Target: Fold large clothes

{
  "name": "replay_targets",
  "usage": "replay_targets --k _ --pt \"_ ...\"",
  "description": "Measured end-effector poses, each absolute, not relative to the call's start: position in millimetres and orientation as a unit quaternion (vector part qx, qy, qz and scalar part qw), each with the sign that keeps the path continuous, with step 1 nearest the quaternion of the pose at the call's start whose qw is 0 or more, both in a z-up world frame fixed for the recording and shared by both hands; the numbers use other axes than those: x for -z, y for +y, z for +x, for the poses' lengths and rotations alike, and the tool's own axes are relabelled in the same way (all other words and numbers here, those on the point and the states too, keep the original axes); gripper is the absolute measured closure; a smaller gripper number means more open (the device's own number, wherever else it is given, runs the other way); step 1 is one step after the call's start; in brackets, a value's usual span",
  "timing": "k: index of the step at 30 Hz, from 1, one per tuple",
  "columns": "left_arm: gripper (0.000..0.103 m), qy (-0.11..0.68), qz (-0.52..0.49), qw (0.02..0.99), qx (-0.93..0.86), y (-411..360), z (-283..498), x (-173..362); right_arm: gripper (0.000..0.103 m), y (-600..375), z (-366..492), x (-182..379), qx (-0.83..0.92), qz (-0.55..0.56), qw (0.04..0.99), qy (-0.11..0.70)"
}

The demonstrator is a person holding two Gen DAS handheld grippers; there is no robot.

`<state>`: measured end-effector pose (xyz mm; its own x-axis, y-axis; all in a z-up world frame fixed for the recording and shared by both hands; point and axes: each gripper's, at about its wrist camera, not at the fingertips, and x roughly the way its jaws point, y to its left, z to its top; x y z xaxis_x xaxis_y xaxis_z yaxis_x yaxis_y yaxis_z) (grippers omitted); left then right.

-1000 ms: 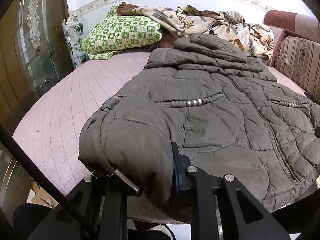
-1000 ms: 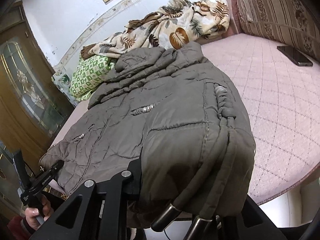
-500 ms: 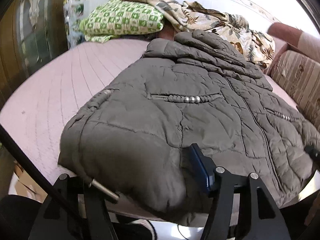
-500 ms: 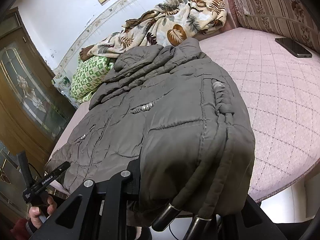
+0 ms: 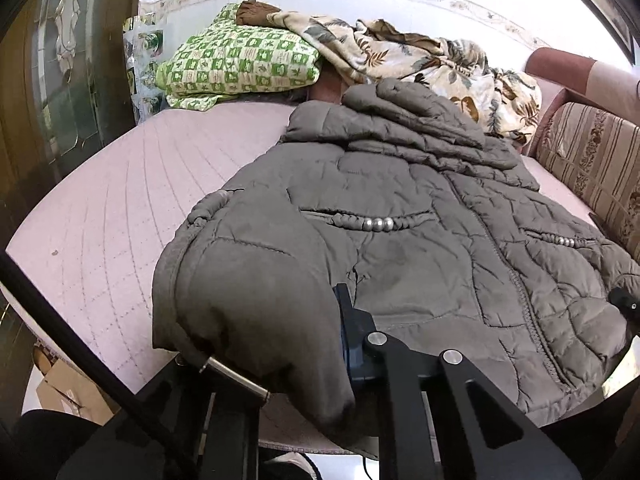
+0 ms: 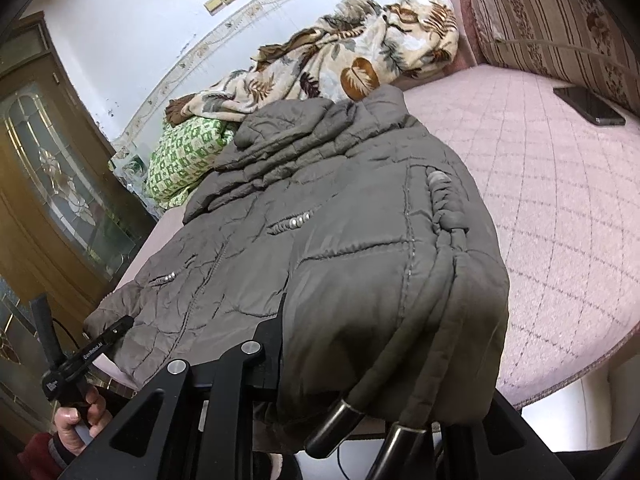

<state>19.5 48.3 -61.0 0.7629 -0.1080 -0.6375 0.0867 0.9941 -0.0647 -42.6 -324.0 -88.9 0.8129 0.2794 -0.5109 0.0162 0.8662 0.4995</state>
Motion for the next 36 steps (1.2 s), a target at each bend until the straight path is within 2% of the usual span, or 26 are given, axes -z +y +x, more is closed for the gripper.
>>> replay_targets --k 24,36 --pt "0.088 0.294 0.002 0.954 0.059 50 7 14 0.079 -327 -56 48 -0.104 0.219 0.933 0.265" --pt "0.088 0.262 0.01 0.963 0.062 45 30 -26 0.079 -337 -37 5 -0.117 0.209 0.945 0.224"
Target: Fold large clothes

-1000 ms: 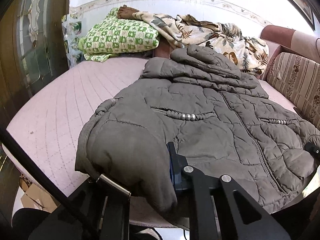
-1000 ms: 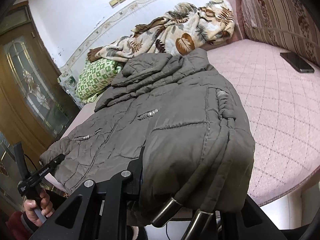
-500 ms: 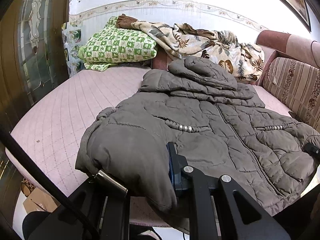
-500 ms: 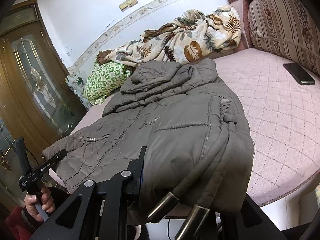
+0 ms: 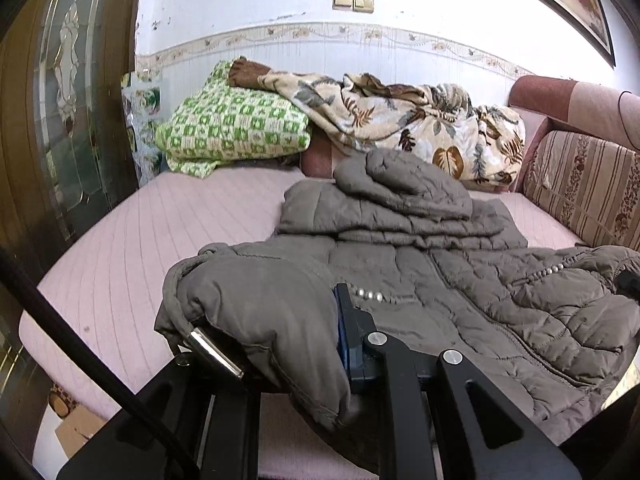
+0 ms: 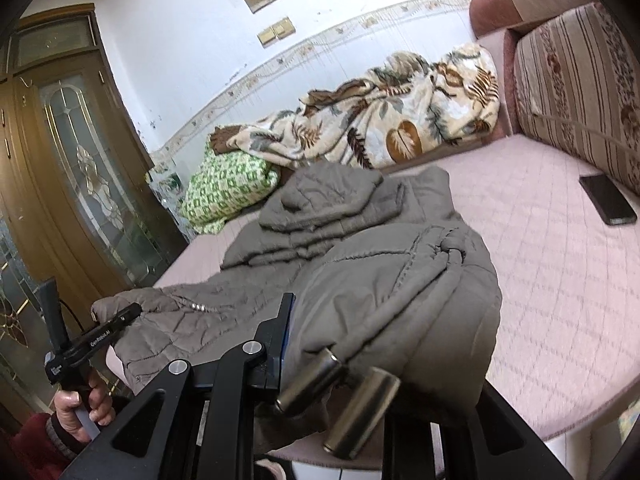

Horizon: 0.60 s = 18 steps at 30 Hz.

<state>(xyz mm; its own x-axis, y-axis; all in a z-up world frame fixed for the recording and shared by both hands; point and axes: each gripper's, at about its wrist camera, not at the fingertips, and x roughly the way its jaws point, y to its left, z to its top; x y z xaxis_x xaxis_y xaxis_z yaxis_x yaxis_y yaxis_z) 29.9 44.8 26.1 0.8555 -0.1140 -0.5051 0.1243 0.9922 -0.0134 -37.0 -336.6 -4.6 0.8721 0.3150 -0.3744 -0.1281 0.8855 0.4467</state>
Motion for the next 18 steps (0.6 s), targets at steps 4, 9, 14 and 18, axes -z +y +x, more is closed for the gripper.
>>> replay_targets --k 4,9,14,18 --pt "0.088 0.248 0.014 0.967 0.061 41 41 -42 0.079 -342 -24 -14 -0.123 0.217 0.946 0.205" --pt "0.087 0.244 0.002 0.968 0.061 41 60 -61 0.079 -346 -6 -38 -0.127 0.217 0.95 0.183" --pt "0.087 0.239 -0.003 0.969 0.062 38 80 -78 0.079 -349 11 -57 -0.132 0.221 0.951 0.17" --pt "0.086 0.24 -0.011 0.969 0.066 34 102 -92 0.079 -354 32 -70 -0.137 0.236 0.948 0.163"
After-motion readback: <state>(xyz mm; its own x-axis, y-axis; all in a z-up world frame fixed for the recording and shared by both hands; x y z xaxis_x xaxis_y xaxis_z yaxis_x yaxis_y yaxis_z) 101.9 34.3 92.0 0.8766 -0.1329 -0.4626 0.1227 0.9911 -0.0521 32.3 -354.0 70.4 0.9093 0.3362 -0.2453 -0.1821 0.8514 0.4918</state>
